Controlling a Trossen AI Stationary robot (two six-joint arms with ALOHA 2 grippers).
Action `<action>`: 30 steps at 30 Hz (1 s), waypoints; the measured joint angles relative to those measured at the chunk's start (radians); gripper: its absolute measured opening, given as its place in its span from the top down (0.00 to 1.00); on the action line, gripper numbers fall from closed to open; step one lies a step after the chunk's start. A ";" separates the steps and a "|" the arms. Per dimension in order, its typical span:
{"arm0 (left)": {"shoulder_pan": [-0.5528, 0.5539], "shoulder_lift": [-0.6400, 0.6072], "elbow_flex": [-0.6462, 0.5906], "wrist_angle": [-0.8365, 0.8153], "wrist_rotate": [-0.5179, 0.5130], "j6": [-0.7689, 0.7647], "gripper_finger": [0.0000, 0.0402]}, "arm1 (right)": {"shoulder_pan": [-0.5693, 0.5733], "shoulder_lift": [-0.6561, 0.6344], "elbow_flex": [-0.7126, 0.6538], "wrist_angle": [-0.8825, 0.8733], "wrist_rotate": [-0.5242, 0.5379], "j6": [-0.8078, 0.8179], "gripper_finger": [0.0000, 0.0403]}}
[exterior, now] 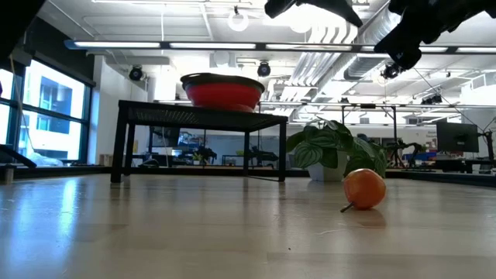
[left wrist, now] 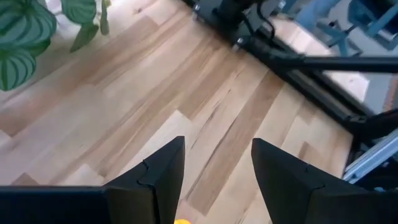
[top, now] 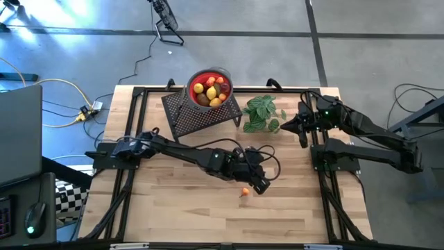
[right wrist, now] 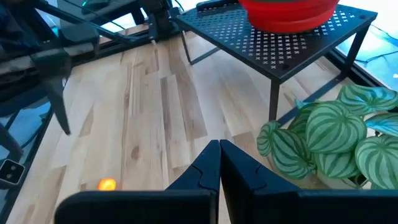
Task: Pick & Place Fruit
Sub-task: Put the orange pear into the red basket on the shelf
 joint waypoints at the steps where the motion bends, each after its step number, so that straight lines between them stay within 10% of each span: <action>1: 0.000 0.002 0.000 -0.004 0.002 0.000 0.55 | 0.000 0.000 0.000 -0.001 0.002 0.000 0.99; 30: -0.076 0.053 0.000 -0.100 0.037 -0.283 0.55 | 0.000 0.001 0.000 -0.009 -0.023 -0.010 0.99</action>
